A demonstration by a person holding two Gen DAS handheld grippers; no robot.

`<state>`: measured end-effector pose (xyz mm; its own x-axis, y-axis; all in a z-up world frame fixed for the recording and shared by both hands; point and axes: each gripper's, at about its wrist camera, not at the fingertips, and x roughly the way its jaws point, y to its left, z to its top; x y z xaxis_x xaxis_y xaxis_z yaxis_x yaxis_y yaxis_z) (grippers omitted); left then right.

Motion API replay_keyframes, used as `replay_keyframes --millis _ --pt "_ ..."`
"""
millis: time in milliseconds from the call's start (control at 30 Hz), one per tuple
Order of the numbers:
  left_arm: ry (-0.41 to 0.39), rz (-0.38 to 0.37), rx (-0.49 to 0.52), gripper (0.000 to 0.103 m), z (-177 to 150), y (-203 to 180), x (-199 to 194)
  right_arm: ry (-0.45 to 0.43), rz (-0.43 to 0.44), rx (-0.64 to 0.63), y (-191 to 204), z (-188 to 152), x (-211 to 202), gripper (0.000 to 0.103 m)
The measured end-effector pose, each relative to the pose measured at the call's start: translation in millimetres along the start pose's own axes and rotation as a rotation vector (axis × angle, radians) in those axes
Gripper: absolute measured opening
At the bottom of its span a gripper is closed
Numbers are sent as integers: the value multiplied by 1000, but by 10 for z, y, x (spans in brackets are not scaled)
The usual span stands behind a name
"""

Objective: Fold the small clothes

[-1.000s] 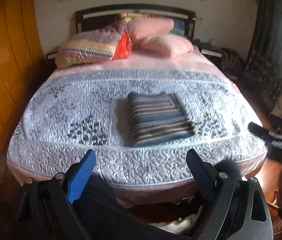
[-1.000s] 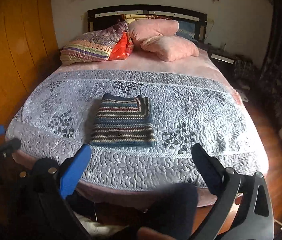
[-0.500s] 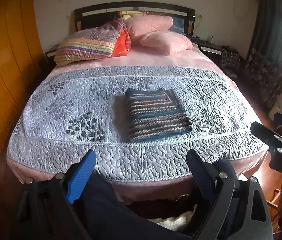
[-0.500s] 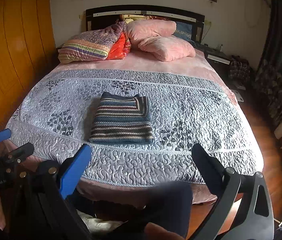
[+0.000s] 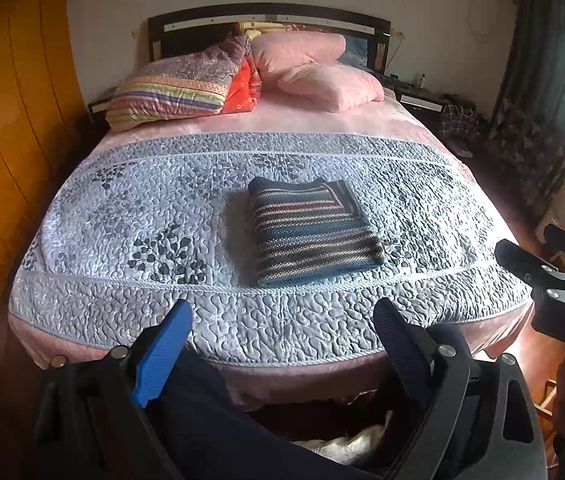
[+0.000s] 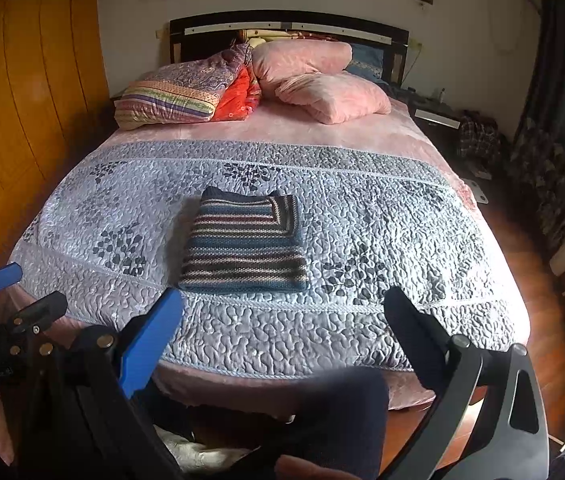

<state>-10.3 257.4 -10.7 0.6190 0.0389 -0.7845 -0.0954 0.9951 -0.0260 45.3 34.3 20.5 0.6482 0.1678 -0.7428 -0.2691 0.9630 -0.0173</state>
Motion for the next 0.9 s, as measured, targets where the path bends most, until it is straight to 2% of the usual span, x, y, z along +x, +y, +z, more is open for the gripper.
replay_keyframes --millis 900 --pt "-20 18 -9 92 68 13 0 -33 -20 -6 20 98 -15 100"
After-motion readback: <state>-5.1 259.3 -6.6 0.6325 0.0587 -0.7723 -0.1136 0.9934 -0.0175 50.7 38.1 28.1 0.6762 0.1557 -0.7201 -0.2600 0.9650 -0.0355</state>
